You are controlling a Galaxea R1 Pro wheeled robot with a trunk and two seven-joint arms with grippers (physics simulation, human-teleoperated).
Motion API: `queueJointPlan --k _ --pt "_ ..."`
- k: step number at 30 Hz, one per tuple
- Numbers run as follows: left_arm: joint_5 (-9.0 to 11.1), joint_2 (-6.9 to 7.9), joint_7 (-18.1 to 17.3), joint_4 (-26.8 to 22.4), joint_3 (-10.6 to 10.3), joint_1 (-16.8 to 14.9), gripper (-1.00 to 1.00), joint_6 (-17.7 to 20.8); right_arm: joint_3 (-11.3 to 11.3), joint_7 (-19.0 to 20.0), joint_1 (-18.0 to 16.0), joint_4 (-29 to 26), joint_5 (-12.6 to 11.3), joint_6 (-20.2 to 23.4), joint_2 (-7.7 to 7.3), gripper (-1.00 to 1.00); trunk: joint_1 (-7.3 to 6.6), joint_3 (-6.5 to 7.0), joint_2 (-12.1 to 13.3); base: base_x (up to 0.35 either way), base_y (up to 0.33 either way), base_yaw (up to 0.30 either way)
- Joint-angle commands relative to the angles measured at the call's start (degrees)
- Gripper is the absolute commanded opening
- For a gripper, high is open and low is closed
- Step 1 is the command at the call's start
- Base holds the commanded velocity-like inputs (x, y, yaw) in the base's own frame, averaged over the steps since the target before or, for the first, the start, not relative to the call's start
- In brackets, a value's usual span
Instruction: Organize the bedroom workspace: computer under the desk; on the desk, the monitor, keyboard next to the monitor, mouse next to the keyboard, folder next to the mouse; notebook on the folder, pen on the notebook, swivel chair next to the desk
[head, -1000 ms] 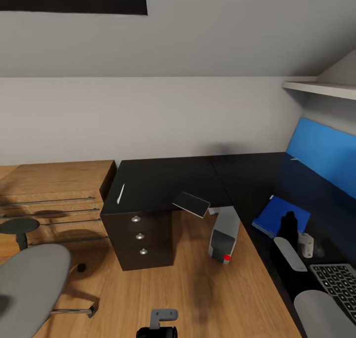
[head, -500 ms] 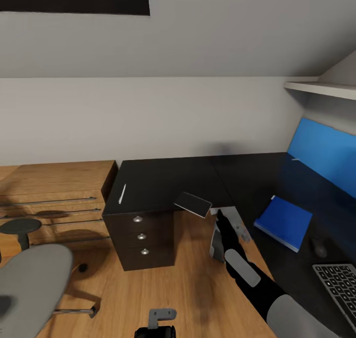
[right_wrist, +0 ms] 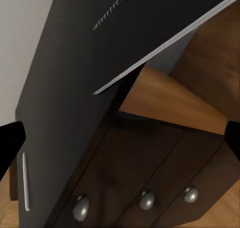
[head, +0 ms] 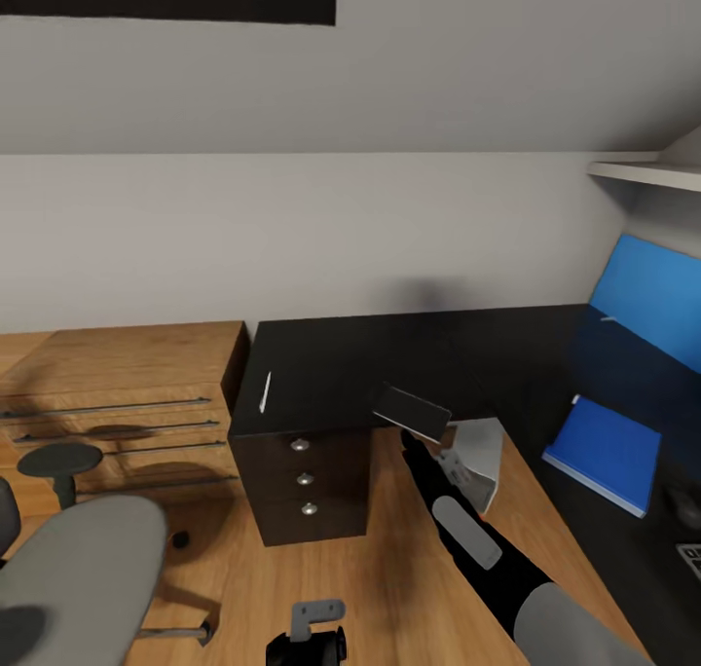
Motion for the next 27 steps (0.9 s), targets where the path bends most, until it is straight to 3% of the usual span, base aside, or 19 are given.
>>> queueJointPlan --k 1,6,9,13,17,19,22,27 --pt "0.26 0.03 0.41 -0.13 -0.14 -0.06 1.00 0.18 0.38 -0.26 -0.08 -0.06 -0.48 -0.48 -0.16 1.00 0.02 -0.06 -0.04 0.092 0.111 0.000" --pt "0.55 -0.03 0.48 -1.62 -0.13 -0.06 1.00 0.16 0.09 0.77 -0.08 0.03 -0.49 -0.37 -1.78 1.00 0.46 -0.42 -0.84 0.030 0.036 0.000" --pt "0.65 -0.11 0.57 -2.12 -0.12 -0.06 1.00 0.16 -0.15 3.81 -0.08 0.08 -0.58 -0.17 -3.91 1.00 1.12 -0.96 -2.05 0.004 0.005 0.000" --pt "0.68 -0.07 0.60 -2.26 0.01 -0.06 1.00 0.16 -3.20 5.20 -0.08 0.59 -2.50 0.29 -5.89 1.00 1.99 -1.68 -3.65 0.001 0.001 0.000" --pt "0.68 -0.06 0.61 -2.26 0.04 -0.06 1.00 0.16 -6.19 6.43 -0.08 2.00 -7.40 4.07 -6.57 1.00 2.87 -2.39 -5.26 0.000 0.000 0.000" --pt "0.68 -0.06 0.63 -2.26 0.02 -0.06 1.00 0.16 -6.56 8.83 -0.08 2.42 -8.29 6.50 -6.72 1.00 3.31 -2.75 -6.06 0.000 0.000 0.000" --pt "0.68 -0.06 0.67 -2.27 -0.03 -0.06 1.00 0.16 -6.98 15.65 -0.08 4.57 -9.24 9.46 -6.91 1.00 3.97 -3.29 -7.26 0.000 0.000 0.000" --pt "0.68 -0.06 0.66 -2.28 -0.04 -0.06 1.00 0.16 -9.22 18.07 -0.08 6.03 -10.44 11.20 -7.16 1.00 5.07 -4.19 -9.27 0.000 0.000 0.000"
